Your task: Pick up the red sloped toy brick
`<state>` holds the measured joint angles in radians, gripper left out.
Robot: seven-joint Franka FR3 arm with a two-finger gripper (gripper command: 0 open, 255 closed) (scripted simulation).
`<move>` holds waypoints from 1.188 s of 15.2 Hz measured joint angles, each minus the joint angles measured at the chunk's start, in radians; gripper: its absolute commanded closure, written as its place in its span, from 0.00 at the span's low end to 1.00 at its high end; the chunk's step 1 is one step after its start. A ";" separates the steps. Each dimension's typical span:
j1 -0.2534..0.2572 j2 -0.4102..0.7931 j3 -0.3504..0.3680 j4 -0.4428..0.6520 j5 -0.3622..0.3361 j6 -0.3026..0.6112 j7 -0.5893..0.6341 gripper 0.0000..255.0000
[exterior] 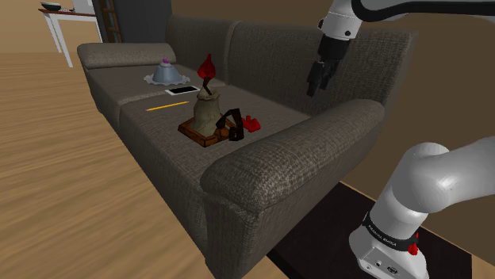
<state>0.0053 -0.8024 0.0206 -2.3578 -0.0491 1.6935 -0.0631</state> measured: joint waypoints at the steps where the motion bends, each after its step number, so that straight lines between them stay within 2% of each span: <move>1: 0.000 0.000 0.000 0.000 0.000 0.000 0.000 0.00; 10: 0.023 0.252 0.118 0.086 0.068 0.104 0.166 0.00; 18: 0.034 0.544 0.207 0.252 0.080 0.176 0.314 0.00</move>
<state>0.0389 -0.2588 0.2273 -2.1062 0.0313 1.8699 0.2506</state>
